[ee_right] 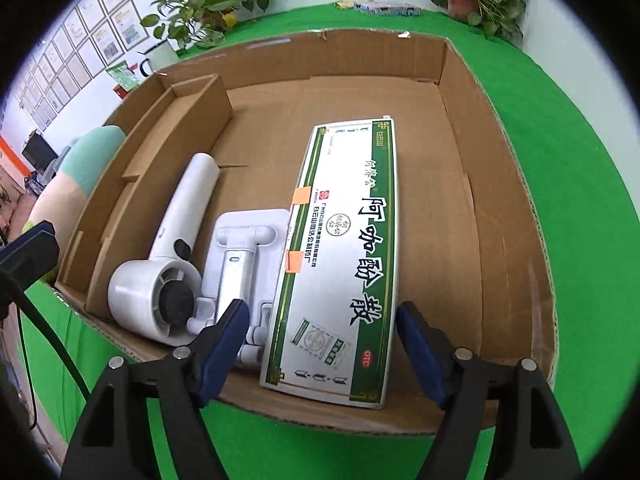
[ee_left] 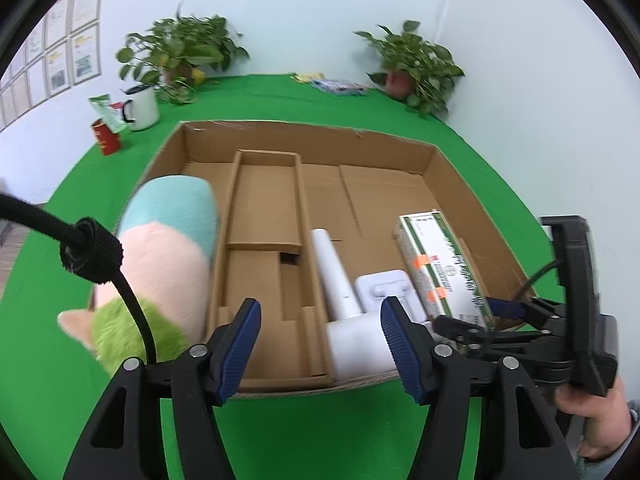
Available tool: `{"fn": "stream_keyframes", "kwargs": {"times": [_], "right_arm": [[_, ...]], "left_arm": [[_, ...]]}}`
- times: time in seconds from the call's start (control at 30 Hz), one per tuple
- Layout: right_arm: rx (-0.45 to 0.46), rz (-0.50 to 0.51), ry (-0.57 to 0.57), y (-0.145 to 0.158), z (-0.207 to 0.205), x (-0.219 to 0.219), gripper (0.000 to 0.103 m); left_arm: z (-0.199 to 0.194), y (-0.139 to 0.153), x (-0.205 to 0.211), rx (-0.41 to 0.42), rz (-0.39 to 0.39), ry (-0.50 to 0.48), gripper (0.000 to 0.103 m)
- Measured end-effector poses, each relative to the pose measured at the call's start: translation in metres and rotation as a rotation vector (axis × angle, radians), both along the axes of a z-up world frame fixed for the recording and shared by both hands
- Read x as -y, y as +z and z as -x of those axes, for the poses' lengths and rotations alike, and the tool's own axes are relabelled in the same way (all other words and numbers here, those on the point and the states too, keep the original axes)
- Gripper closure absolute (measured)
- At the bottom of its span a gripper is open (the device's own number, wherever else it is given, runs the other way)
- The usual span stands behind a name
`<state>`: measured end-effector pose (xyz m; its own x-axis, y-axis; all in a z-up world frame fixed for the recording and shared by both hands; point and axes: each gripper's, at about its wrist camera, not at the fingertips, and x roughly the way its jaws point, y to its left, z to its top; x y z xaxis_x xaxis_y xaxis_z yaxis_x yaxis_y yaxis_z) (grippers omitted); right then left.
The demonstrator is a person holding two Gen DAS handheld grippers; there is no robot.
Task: Organize objects
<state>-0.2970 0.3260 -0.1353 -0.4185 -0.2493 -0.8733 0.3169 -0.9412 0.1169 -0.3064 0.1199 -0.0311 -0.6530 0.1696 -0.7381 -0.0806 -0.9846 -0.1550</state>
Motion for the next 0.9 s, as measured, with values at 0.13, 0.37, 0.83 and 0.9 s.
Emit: {"fn": "stream_keyframes", "kwargs": {"times": [0.13, 0.37, 0.83, 0.9], "right_arm": [[-0.098, -0.017, 0.004, 0.009, -0.018, 0.002, 0.02], [-0.325, 0.006, -0.078, 0.026, -0.058, -0.012, 0.011], [-0.487, 0.014, -0.126, 0.022, -0.085, -0.008, 0.0], [-0.491, 0.012, -0.134, 0.016, -0.082, -0.006, 0.0]], "left_arm": [[-0.017, -0.003, 0.01, -0.059, 0.022, 0.049, 0.035], [-0.05, -0.005, 0.021, -0.156, 0.085, 0.105, 0.025], [-0.067, -0.03, 0.016, -0.301, 0.228, 0.196, 0.001], [-0.066, -0.032, 0.012, -0.33, 0.243, 0.201, 0.001]]}}
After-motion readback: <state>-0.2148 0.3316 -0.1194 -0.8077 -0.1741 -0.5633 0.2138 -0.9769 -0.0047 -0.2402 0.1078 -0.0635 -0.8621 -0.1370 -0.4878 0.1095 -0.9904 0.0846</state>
